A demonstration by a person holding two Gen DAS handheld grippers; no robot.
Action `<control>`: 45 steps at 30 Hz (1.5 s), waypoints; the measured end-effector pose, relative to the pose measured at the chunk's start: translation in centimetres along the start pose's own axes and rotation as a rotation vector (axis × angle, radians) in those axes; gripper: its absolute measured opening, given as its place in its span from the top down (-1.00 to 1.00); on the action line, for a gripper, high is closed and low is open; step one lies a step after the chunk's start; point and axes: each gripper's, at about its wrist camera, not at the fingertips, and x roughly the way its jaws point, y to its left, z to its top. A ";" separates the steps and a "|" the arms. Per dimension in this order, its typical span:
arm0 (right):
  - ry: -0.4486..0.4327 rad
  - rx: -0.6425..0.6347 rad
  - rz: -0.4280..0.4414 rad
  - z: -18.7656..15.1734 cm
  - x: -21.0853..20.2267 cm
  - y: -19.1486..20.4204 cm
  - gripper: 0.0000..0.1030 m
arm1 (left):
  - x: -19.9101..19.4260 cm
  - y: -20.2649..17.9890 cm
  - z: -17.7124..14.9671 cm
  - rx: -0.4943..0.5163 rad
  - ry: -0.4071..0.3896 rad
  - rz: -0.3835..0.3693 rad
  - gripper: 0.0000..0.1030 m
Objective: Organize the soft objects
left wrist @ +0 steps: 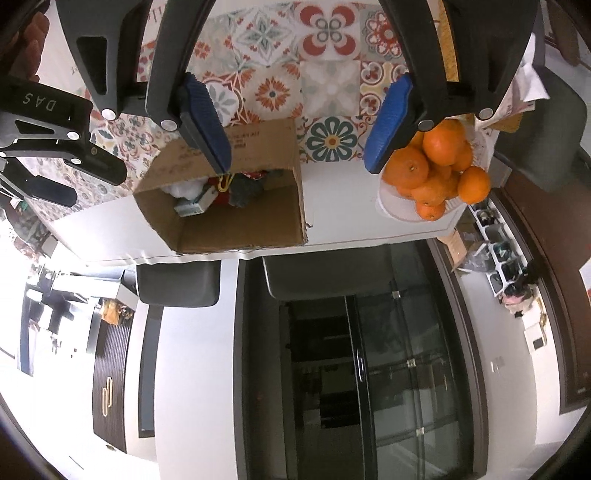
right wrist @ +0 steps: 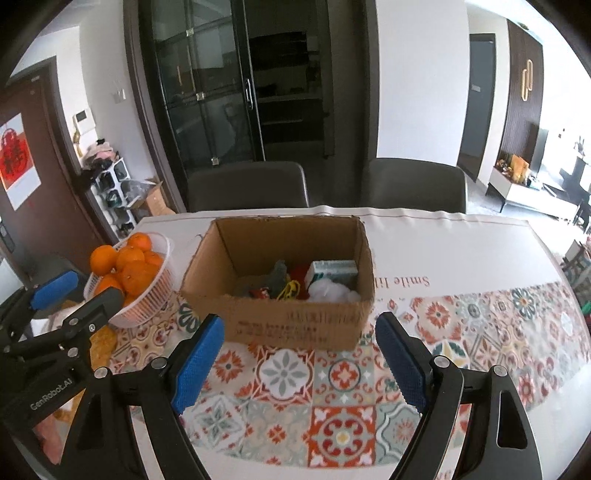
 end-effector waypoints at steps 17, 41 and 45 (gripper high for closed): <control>-0.094 0.041 -0.056 -6.6 -9.4 -0.2 -0.83 | -9.5 -1.1 -4.7 0.048 -0.098 0.056 -0.95; -0.170 0.017 -0.078 -15.9 -21.6 -1.7 -0.83 | -22.7 -5.1 -13.2 0.018 -0.154 0.100 -1.00; -0.178 0.014 -0.078 -16.5 -22.6 -1.9 -0.83 | -23.8 -5.6 -13.9 0.022 -0.162 0.098 -1.00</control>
